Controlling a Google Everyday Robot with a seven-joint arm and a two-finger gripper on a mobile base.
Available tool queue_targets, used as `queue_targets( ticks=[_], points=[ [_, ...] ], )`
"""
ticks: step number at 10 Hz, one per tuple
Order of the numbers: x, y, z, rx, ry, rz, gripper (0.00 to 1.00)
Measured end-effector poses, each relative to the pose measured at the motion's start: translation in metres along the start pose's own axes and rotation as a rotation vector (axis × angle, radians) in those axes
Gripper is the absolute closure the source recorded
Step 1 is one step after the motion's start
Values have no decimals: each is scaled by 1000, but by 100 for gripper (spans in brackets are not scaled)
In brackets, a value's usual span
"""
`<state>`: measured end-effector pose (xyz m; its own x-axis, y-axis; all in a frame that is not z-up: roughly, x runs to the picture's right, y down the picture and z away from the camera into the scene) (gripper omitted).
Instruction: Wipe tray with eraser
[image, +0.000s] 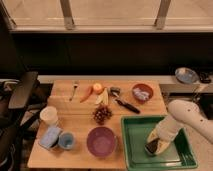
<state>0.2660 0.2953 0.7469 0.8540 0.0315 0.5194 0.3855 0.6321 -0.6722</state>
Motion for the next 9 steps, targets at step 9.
queue_targets(
  ticks=[9],
  points=[
    [-40, -40, 15, -33, -45, -98, 98]
  ],
)
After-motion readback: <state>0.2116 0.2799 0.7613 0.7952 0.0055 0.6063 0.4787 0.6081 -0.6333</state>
